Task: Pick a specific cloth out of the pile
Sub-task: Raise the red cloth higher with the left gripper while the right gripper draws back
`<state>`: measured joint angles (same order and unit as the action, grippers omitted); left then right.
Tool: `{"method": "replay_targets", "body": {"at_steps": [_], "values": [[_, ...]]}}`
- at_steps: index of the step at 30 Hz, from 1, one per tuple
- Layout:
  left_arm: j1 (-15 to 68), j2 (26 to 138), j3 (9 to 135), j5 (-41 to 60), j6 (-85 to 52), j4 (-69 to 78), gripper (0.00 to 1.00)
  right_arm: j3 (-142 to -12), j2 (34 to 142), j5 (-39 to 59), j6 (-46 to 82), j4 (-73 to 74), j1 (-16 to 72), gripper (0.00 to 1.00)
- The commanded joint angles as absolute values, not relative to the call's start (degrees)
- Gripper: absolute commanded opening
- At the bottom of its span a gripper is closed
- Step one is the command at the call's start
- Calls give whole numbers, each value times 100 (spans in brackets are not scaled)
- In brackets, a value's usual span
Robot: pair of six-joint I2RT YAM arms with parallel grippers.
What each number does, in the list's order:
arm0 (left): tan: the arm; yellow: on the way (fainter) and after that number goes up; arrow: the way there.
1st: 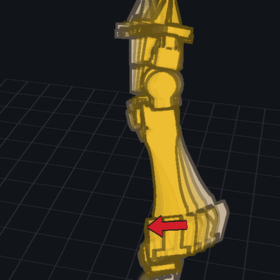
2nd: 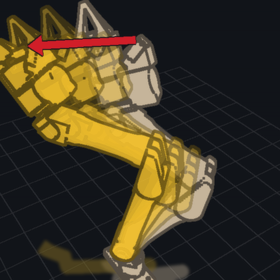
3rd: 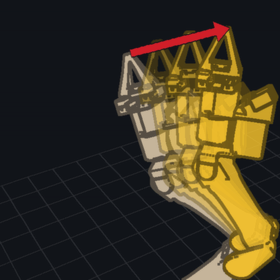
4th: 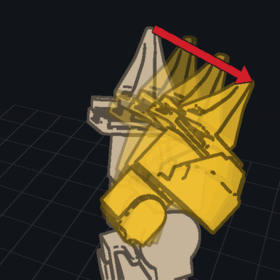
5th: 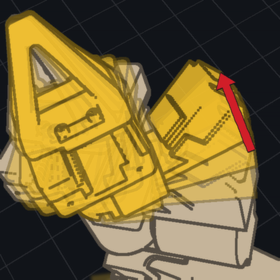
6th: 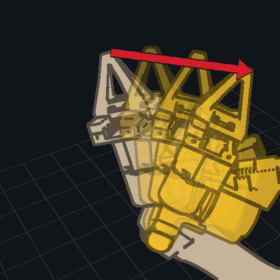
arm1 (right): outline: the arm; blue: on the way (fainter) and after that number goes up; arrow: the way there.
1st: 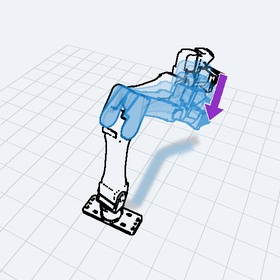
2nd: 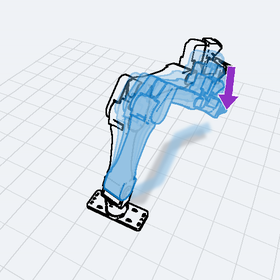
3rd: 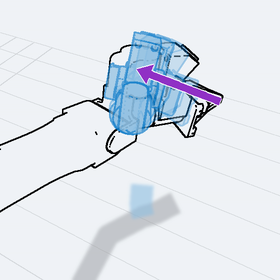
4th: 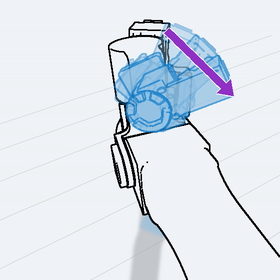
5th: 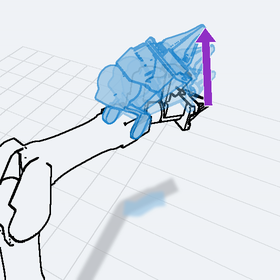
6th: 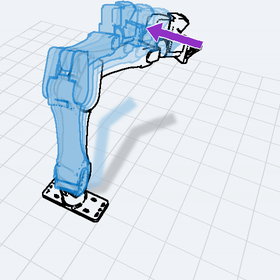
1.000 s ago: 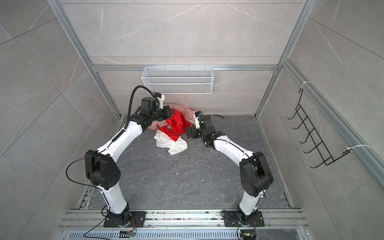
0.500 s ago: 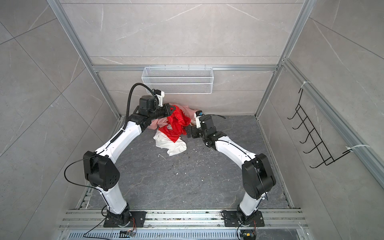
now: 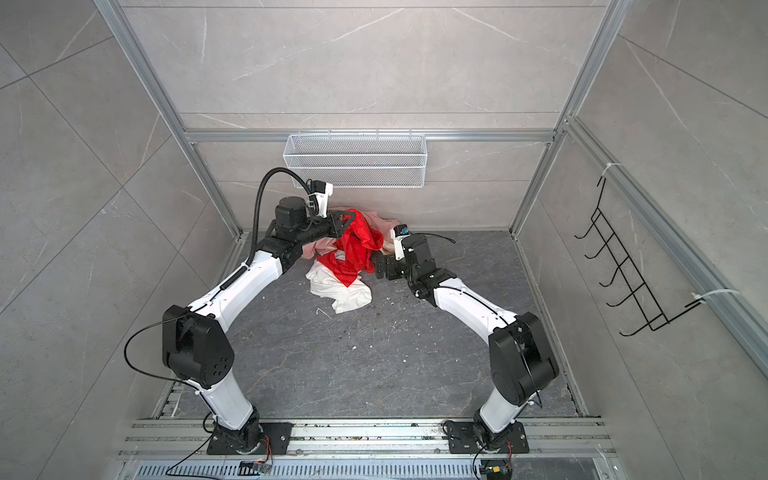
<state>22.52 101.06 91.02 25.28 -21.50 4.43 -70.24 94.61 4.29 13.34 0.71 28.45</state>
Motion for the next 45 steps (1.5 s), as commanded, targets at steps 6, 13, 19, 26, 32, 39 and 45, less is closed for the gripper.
{"method": "replay_targets", "body": {"at_steps": [6, 13, 19, 26, 32, 39, 45], "values": [[2285, 9575, 8806, 3113, -1548, 1912, 0, -6810, 9068, 466, 1197, 496, 2848, 100], [2280, 9575, 8719, 3341, -1328, 2127, 0, -6674, 8917, 482, 1161, 610, 2848, 100], [2276, 9598, 8716, 3543, -1086, 2171, 0, -6466, 8790, 509, 1132, 822, 2837, 100], [2275, 9512, 8539, 3696, -726, 2498, 0, -6357, 8705, 545, 1117, 900, 2848, 100], [2273, 9468, 8433, 3718, -567, 2728, 0, -6258, 8609, 553, 1094, 969, 2850, 100], [2276, 9413, 8436, 3779, -424, 2796, 0, -6238, 8526, 606, 1015, 969, 2850, 100], [2276, 9387, 8590, 3824, -389, 2794, 0, -6290, 8462, 624, 968, 950, 2848, 100]]}}
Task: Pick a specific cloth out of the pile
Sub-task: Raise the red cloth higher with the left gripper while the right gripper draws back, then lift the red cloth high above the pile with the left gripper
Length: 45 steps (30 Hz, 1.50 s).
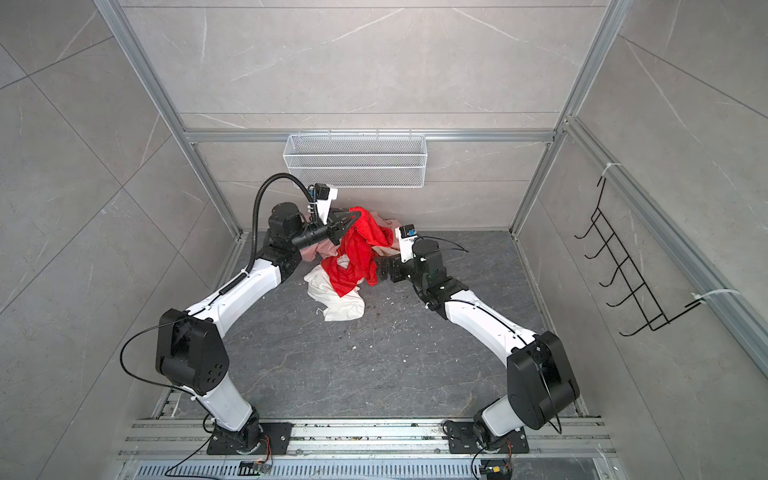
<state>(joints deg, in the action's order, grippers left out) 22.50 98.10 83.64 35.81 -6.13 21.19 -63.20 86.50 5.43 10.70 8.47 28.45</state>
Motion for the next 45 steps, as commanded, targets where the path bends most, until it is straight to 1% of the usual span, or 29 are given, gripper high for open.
{"method": "replay_targets", "body": {"at_steps": [1, 16, 37, 45], "values": [[2276, 9389, 8613, 3837, -400, 2806, 0, -6297, 8454, 624, 962, 945, 2850, 100], [2276, 9260, 8807, 3850, -695, 2754, 0, -6332, 8201, 588, 942, 716, 2843, 100], [2285, 8921, 8658, 3771, -747, 2767, 0, -6416, 7357, 650, 1184, 294, 2848, 100], [2292, 8908, 8754, 3875, -886, 2833, 0, -6497, 7205, 668, 1145, 232, 2853, 100]]}}
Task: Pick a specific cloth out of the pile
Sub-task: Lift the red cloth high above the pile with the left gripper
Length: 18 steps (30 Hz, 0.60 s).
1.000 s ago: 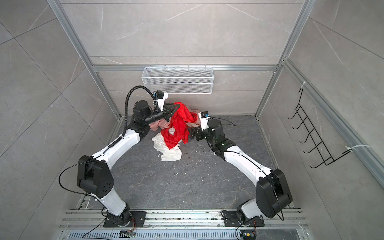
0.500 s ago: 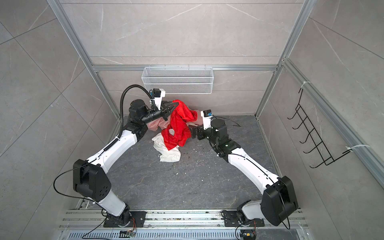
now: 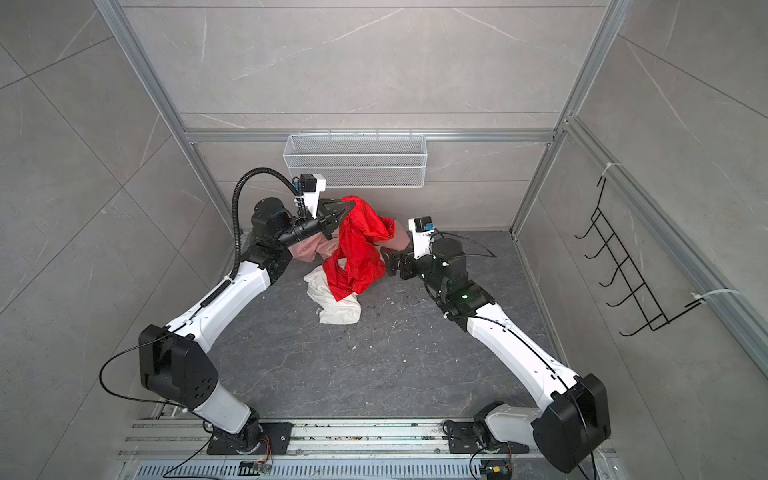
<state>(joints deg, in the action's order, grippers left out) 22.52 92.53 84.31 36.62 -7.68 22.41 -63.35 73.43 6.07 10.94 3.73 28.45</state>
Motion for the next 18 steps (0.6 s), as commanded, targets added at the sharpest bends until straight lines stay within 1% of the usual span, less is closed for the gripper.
{"method": "replay_targets", "body": {"at_steps": [1, 18], "values": [[2294, 8897, 8763, 3892, -900, 2847, 0, -6504, 7186, 669, 1136, 228, 2848, 100], [2320, 8679, 8792, 3990, -952, 2881, 0, -6449, 7185, 720, 1128, 451, 2852, 100]]}}
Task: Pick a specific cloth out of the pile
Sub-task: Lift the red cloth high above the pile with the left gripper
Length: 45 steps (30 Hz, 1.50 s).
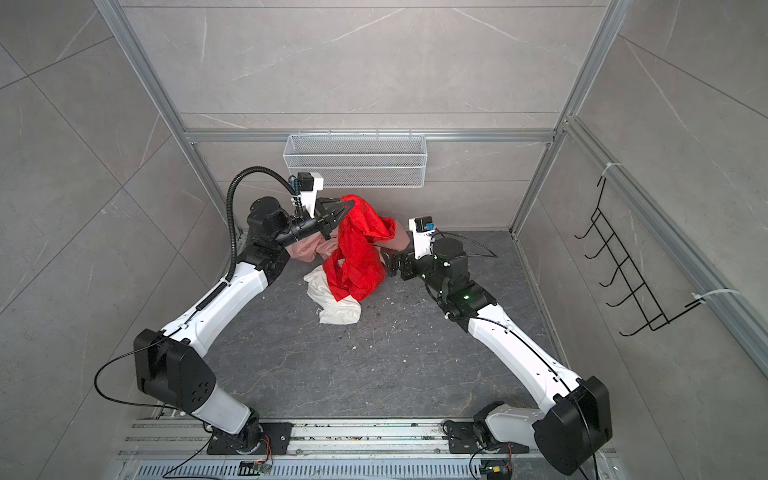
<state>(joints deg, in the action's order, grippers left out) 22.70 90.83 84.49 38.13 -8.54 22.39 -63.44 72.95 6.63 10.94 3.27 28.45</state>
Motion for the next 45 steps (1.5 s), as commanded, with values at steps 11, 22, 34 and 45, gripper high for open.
{"method": "replay_targets", "body": {"at_steps": [11, 22, 34, 45], "values": [[2346, 8622, 8907, 4008, -968, 2937, 0, -6355, 7137, 703, 1169, 494, 2852, 100], [2361, 8560, 9076, 4010, -924, 2909, 0, -6257, 7037, 672, 1193, 509, 2846, 100], [2395, 8595, 9444, 4069, -933, 2858, 0, -6282, 6960, 677, 1206, 466, 2848, 100], [2426, 8688, 9769, 4069, -993, 2839, 0, -6371, 6937, 700, 1161, 427, 2850, 100]]}}
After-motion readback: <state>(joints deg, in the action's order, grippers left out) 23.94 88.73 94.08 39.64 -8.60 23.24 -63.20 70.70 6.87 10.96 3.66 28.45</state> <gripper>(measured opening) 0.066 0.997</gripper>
